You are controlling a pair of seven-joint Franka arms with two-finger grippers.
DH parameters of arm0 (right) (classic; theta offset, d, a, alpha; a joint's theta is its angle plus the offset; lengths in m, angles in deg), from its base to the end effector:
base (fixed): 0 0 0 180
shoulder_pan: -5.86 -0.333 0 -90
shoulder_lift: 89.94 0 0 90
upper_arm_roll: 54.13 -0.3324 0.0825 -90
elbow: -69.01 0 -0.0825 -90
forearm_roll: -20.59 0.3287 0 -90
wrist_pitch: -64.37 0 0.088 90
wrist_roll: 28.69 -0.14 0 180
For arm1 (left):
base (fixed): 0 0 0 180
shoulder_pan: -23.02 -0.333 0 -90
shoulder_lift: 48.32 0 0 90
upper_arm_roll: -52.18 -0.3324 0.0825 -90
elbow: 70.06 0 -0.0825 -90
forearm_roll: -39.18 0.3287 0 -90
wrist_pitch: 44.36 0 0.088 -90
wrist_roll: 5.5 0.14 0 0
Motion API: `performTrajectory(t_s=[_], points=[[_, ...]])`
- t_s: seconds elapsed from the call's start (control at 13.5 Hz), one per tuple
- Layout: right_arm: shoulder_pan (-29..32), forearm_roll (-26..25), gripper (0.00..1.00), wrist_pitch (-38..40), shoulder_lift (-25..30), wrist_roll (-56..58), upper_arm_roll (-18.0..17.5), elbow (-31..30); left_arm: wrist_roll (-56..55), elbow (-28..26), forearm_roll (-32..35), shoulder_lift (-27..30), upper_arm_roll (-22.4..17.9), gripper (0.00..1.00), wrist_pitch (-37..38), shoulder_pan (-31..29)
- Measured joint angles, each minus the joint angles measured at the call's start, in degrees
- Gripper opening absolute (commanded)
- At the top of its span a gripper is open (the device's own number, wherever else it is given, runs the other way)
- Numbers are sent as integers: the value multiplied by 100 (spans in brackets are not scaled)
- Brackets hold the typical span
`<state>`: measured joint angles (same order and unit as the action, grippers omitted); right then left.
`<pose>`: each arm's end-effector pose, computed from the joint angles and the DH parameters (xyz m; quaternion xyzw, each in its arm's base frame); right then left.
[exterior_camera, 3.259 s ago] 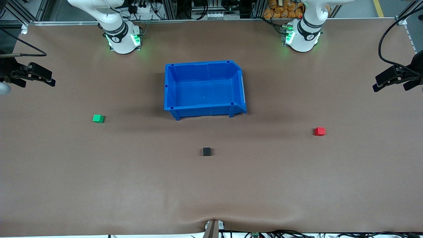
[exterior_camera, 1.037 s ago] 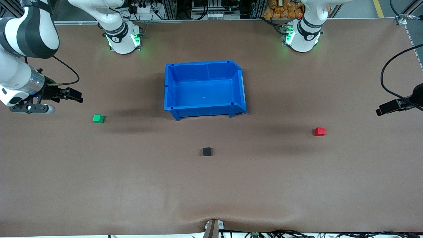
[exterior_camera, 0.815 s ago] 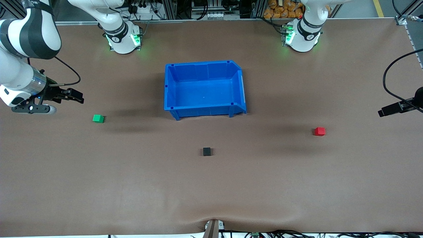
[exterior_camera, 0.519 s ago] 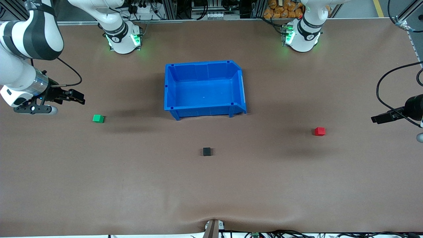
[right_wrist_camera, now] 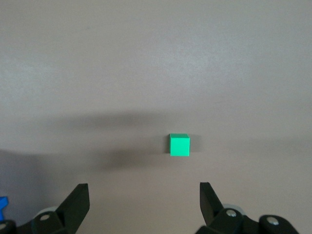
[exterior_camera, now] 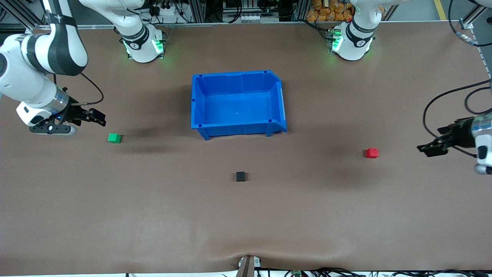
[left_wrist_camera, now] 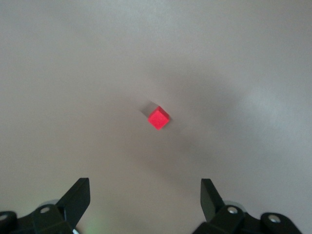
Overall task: Attach green and red cubes to black cube
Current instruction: 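Move the right gripper toward the green cube while the left gripper approaches the red cube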
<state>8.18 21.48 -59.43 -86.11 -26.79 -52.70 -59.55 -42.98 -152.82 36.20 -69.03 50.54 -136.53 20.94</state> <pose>0.4620 -0.0293 0.4093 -0.9997 0.0205 0.0078 0.0076 0.5918 0.0289 0.4641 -0.9302 -0.3530 0.1001 0.0088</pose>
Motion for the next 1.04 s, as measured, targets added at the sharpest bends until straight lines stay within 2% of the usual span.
performTrajectory(t_s=[0.3, 0.67, 0.81, 1.04], points=[[190, -2, 100, -147, -130, 162, 5, -229, -846, 7, -495, -396, -8, 100, -265, 60], [311, -2, 100, -832, -554, 289, 3, -522, -987, -33, -429, -956, -80, 100, -814, -76], [312, -2, 100, -1131, -785, 305, 2, -626, -278, -146, 125, -1038, -56, 100, -1019, -82], [336, -2, 100, -1516, -1201, 424, 5, -642, 770, -387, 395, -1153, 1, 100, -1344, -30]])
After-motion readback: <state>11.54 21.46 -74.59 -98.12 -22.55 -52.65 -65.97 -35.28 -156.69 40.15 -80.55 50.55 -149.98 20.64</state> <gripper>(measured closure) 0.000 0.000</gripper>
